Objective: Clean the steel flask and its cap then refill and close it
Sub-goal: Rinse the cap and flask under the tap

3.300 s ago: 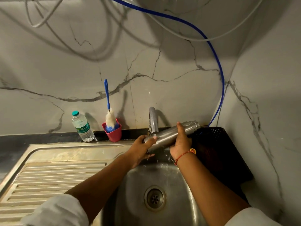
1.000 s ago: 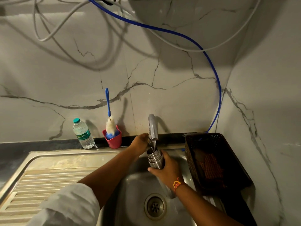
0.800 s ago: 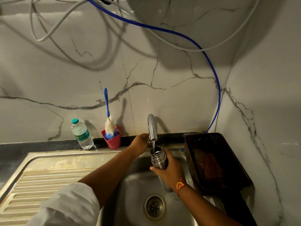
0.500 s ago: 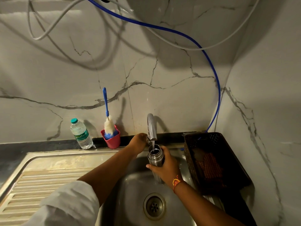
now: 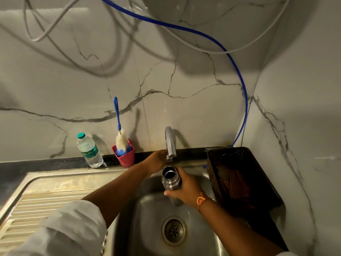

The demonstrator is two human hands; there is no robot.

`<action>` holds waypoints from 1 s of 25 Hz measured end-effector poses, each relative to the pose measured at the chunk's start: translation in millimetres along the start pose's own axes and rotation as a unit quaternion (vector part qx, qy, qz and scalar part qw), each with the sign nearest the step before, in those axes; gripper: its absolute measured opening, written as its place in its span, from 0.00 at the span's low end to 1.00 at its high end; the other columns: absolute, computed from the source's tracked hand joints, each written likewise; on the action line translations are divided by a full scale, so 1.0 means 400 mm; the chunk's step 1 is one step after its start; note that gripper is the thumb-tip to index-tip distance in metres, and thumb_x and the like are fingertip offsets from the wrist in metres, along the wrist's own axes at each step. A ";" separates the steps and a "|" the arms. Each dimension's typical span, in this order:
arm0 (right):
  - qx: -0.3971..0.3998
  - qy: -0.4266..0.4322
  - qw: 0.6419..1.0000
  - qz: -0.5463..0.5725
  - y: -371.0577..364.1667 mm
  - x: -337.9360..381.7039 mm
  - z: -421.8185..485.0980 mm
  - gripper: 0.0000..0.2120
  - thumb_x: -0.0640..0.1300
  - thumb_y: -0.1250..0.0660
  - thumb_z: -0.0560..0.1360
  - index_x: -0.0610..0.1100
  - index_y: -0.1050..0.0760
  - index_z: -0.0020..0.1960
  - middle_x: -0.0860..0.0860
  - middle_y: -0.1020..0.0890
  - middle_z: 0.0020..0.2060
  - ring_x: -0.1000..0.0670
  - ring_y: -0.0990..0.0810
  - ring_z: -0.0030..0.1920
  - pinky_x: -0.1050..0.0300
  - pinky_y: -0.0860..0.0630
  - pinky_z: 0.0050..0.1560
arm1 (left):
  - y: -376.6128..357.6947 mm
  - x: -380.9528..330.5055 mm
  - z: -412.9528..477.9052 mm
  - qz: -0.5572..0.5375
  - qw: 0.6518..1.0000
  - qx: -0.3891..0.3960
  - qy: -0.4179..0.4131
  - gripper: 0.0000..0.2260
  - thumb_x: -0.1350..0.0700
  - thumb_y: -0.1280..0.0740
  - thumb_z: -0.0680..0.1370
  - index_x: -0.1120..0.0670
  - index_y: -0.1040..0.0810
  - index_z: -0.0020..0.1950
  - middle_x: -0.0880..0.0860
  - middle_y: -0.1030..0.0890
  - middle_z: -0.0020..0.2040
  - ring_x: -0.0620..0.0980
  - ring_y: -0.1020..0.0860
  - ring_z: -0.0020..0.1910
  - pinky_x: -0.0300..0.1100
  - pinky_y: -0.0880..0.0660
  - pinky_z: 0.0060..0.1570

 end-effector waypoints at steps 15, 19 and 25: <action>0.050 -0.302 0.865 0.398 -0.161 -0.070 -0.172 0.26 0.60 0.27 0.70 0.48 0.26 0.62 0.44 0.17 0.55 0.44 0.17 0.54 0.46 0.18 0.51 | -0.083 0.068 -0.385 -0.070 0.983 0.141 0.090 0.14 0.44 0.37 0.83 0.47 0.26 0.66 0.54 0.20 0.59 0.53 0.20 0.57 0.47 0.18 0.49; 0.041 -0.369 0.794 0.481 -0.202 -0.088 -0.194 0.26 0.62 0.29 0.72 0.46 0.25 0.62 0.43 0.17 0.55 0.46 0.17 0.54 0.50 0.17 0.49 | -0.101 0.024 -0.434 -0.020 0.985 0.167 0.043 0.24 0.41 0.33 0.80 0.47 0.31 0.73 0.52 0.21 0.62 0.50 0.20 0.58 0.49 0.21 0.60; 0.041 -0.404 0.760 0.507 -0.227 -0.091 -0.219 0.27 0.64 0.33 0.74 0.42 0.21 0.60 0.43 0.16 0.51 0.48 0.16 0.49 0.55 0.18 0.38 | -0.062 0.009 -0.450 0.045 0.990 0.131 0.011 0.35 0.38 0.25 0.71 0.46 0.32 0.73 0.48 0.25 0.66 0.50 0.24 0.62 0.50 0.23 0.63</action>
Point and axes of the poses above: each hand's wrist, its own z-axis towards the middle knuckle, its own y-axis out of the back of the hand, x = y × z, the point moved 9 cm from there along z, towards the middle knuckle
